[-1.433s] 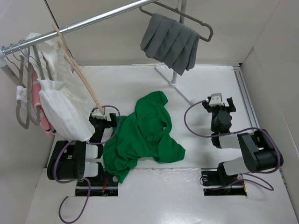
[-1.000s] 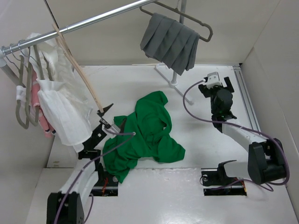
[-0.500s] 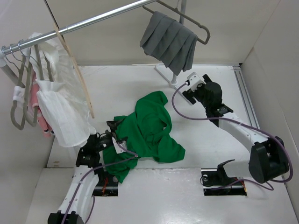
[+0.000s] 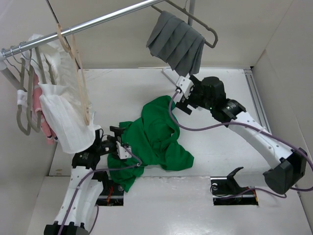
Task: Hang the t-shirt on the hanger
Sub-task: Grab a hanger with the right arm
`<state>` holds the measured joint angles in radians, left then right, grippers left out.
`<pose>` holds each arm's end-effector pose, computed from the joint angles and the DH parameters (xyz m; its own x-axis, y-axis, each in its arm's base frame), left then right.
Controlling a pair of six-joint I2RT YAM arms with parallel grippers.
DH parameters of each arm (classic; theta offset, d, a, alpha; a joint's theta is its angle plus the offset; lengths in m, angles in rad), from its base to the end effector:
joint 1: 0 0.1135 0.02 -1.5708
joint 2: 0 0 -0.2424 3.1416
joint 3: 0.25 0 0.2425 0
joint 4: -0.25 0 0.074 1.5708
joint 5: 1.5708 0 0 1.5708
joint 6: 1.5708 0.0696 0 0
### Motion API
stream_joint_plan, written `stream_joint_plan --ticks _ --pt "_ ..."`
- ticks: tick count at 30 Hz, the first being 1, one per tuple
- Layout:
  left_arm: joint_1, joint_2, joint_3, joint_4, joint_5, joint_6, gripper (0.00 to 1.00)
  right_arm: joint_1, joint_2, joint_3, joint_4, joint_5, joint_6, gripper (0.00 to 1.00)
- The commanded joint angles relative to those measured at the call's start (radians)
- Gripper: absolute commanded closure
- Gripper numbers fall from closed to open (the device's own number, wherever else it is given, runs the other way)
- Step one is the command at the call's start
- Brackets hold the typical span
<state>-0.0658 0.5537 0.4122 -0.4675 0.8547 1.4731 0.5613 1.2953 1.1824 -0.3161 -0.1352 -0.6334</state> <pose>0.1493 -0.0625 0.1988 0.6018 0.6151 -0.5095 0.6325 0.0225 0.7742 0.2695 0.1806 0.3204 0.0898 -0.6363 -0.7662 -0.7172 0.4925 -0.4931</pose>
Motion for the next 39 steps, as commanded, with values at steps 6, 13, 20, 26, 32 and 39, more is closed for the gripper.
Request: stream_joint_plan --ticks 6,13,20,26,32,39 --pt "-0.005 -0.181 -0.009 -0.097 -0.072 -0.030 0.01 0.130 -0.002 0.390 -0.374 0.023 -0.026 0.01" --pt "-0.005 -0.342 0.013 0.149 -0.118 -0.630 0.01 0.130 -0.040 0.453 -0.343 0.219 -0.016 0.01" --pt "-0.005 -0.422 -0.042 0.165 -0.164 -0.750 0.11 0.115 -0.258 0.130 0.277 0.064 0.247 0.01" --pt "-0.005 -0.393 -0.041 0.187 -0.373 -0.833 0.20 0.135 0.037 0.585 0.000 -0.265 0.412 0.01" --pt "-0.005 -0.327 -0.003 0.118 -0.338 -0.803 0.36 0.135 0.228 0.831 -0.386 -0.131 0.413 0.01" --pt "-0.005 -0.238 0.039 -0.023 -0.261 -0.637 0.39 0.175 0.154 0.548 -0.366 -0.042 0.423 0.03"
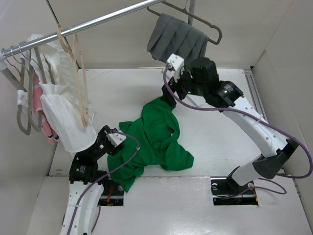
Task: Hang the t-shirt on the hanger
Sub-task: Grab a hanger with the right arm
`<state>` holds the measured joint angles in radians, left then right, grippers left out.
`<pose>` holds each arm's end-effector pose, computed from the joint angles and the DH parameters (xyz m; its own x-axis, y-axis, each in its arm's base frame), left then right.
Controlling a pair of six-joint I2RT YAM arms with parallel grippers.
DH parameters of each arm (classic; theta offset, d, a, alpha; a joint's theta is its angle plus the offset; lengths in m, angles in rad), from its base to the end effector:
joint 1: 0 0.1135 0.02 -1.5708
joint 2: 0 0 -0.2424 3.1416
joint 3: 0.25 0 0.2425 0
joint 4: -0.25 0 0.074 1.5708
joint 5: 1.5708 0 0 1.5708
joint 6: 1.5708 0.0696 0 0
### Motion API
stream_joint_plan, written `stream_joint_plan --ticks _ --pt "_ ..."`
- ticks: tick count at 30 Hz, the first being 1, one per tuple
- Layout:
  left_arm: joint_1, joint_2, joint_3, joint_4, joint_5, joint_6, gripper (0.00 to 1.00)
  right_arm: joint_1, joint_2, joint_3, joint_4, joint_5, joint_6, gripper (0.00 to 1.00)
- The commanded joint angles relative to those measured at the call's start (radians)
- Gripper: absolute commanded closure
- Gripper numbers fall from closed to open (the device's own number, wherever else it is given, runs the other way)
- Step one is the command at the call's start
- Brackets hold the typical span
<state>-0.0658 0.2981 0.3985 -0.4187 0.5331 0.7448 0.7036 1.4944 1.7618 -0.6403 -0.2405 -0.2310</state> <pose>0.1406 -0.0447 0.2260 0.1353 0.5761 -0.8061 0.6074 0.5945 0.5269 0.2517 0.2353 0.4236 -0.0878 -0.3661 -0.9264 -0.8399 0.5273 -0.1287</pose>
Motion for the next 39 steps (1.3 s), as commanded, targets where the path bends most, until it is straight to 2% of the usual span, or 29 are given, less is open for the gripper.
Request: stream_joint_plan --ticks 1,2,5,7,11,13,15,17,19,23,28,30,31,35,39 --pt "-0.005 0.029 0.053 -0.090 0.079 0.126 0.39 0.033 -0.054 -0.101 -0.042 0.084 0.021 0.03" --pt "-0.005 0.029 0.053 -0.104 0.093 0.174 0.39 0.033 -0.054 -0.145 -0.042 0.084 0.021 0.03" --pt "-0.005 0.029 0.042 -0.104 0.103 0.183 0.36 0.033 -0.054 -0.264 -0.042 0.064 0.032 0.09" --pt "-0.005 0.029 0.042 -0.104 0.103 0.203 0.36 0.042 -0.054 -0.274 -0.003 0.012 0.032 0.11" --pt "-0.005 0.007 0.020 -0.143 0.114 0.307 0.35 0.102 -0.062 -0.110 0.024 -0.014 0.022 0.11" --pt "-0.005 -0.007 0.011 -0.143 0.114 0.307 0.34 0.102 -0.045 0.061 0.024 -0.086 0.039 0.11" --pt "-0.005 -0.028 0.011 -0.152 0.114 0.307 0.32 0.111 -0.017 0.195 0.088 -0.147 0.099 0.11" --pt "-0.005 -0.037 0.000 -0.152 0.123 0.317 0.32 0.122 0.009 0.254 0.163 -0.288 0.163 0.11" --pt "-0.005 -0.037 0.000 -0.152 0.123 0.317 0.32 0.155 0.053 0.309 0.299 -0.365 0.272 0.12" --pt "-0.005 -0.047 -0.009 -0.152 0.123 0.317 0.32 0.264 0.141 0.393 0.445 -0.393 0.352 0.12" --pt "-0.005 -0.047 -0.009 -0.143 0.114 0.297 0.32 0.390 0.271 0.545 0.445 -0.172 0.311 0.14" --pt "-0.005 -0.047 -0.009 -0.134 0.114 0.297 0.31 0.448 0.338 0.622 0.445 -0.105 0.242 0.14" --pt "-0.005 -0.047 -0.009 -0.134 0.114 0.285 0.31 0.464 0.357 0.640 0.436 -0.018 0.225 0.14" --pt "-0.005 -0.047 -0.018 -0.124 0.105 0.274 0.31 0.497 0.406 0.651 0.436 0.157 0.202 0.16" --pt "-0.005 -0.047 -0.018 -0.115 0.094 0.265 0.31 0.545 0.452 0.651 0.447 0.257 0.165 0.17"
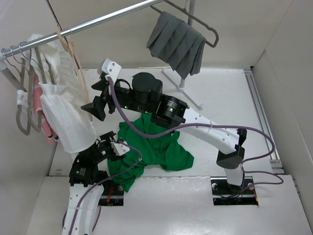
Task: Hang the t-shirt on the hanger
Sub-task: Grab a hanger with the right arm
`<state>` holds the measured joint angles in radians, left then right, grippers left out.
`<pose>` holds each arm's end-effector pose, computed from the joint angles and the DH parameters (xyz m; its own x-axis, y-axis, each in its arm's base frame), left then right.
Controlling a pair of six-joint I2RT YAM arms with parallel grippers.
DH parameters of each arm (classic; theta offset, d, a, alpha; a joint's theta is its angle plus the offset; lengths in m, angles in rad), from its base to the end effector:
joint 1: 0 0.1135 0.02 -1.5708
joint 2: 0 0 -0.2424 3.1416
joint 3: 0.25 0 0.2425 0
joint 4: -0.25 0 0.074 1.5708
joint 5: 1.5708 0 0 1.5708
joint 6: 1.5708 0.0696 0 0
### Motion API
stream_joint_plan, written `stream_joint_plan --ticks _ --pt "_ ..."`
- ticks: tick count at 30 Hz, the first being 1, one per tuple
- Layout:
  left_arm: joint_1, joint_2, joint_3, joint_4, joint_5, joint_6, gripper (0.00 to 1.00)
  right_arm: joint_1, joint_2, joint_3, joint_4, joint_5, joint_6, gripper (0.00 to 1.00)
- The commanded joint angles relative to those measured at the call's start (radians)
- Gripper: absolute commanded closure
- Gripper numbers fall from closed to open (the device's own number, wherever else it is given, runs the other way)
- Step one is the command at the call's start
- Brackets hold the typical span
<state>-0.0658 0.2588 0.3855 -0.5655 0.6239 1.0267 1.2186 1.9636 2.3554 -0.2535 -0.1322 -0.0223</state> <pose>0.1263 -0.0491 0.2093 0.2777 0.6776 -0.6810 0.6635 0.3773 0.6461 0.1462 0.4243 0.5023 0.0693 0.1245 -0.9898 -0.9742 0.2222 -0.0403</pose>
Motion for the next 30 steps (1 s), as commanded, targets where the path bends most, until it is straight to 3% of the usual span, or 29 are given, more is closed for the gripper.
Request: stream_joint_plan --ticks 1,6,11,17,25,30 --pt "-0.005 -0.007 -0.005 0.032 0.003 -0.028 0.31 0.030 -0.017 0.058 0.060 0.173 -0.053 0.17" --pt "-0.005 -0.007 -0.005 0.041 0.003 -0.037 0.31 0.053 0.040 0.058 -0.016 0.333 -0.062 0.29" --pt "-0.005 -0.007 -0.005 0.041 0.003 -0.037 0.31 0.053 0.075 0.093 -0.038 0.343 -0.062 0.29" --pt "-0.005 -0.007 -0.014 0.050 -0.006 -0.047 0.31 0.062 0.017 0.058 0.059 0.272 -0.114 0.25" --pt "-0.005 -0.007 -0.014 0.050 -0.006 -0.047 0.31 0.113 -0.117 -0.013 0.071 0.417 -0.261 0.23" --pt "-0.005 -0.007 -0.014 0.050 -0.006 -0.047 0.30 0.122 -0.109 0.024 0.092 0.369 -0.297 0.21"
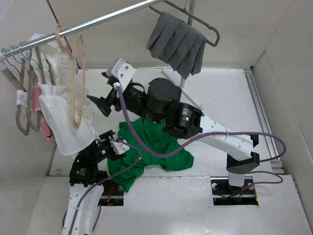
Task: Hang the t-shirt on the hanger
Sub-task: Grab a hanger with the right arm
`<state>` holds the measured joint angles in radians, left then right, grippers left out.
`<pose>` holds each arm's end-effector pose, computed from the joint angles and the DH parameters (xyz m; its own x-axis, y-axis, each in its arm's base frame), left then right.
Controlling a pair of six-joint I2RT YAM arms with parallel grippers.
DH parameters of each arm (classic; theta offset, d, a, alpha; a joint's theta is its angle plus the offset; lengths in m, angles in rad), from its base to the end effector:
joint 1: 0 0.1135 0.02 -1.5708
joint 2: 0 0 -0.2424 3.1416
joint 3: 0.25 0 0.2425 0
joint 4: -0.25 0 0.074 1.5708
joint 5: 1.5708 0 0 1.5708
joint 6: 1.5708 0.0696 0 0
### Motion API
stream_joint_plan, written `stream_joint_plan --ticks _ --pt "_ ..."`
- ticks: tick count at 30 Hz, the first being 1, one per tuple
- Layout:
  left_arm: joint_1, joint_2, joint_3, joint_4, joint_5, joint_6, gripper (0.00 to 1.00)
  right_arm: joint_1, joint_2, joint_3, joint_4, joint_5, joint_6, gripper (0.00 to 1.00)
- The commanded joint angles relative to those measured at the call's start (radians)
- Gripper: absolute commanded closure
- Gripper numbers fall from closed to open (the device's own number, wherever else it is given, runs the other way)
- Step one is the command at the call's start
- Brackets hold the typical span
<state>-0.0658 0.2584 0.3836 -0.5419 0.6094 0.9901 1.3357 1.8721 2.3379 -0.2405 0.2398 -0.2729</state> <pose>0.1282 -0.0484 0.2113 0.2602 0.6699 -0.6953 0.6538 0.4077 0.6374 0.1123 0.3977 0.5357 0.2902 0.0875 -0.9530 -0.8437 0.4933 -0.2116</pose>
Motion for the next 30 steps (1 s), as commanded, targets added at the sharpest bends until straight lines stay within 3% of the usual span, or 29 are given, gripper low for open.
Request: stream_joint_plan --ticks 1,10,18,21,27,30 --pt "-0.005 -0.007 -0.012 0.026 0.009 -0.010 0.30 0.005 -0.008 0.057 0.079 -0.016 -0.060 0.19" --pt "-0.005 -0.007 -0.012 0.026 0.000 -0.010 0.30 0.054 0.085 0.181 0.099 -0.016 -0.083 0.18" --pt "-0.005 -0.007 -0.012 0.026 0.000 -0.010 0.30 0.094 0.147 0.181 0.086 0.341 -0.150 0.18" --pt "-0.005 -0.016 -0.012 0.026 0.000 -0.019 0.30 0.094 0.147 0.163 0.086 0.400 -0.173 0.18" --pt "-0.005 -0.016 -0.012 0.026 0.000 -0.019 0.29 0.063 0.137 0.129 0.049 0.400 -0.173 0.19" --pt "-0.005 -0.016 -0.012 0.026 0.000 -0.019 0.29 0.042 0.127 0.120 0.029 0.334 -0.173 0.27"
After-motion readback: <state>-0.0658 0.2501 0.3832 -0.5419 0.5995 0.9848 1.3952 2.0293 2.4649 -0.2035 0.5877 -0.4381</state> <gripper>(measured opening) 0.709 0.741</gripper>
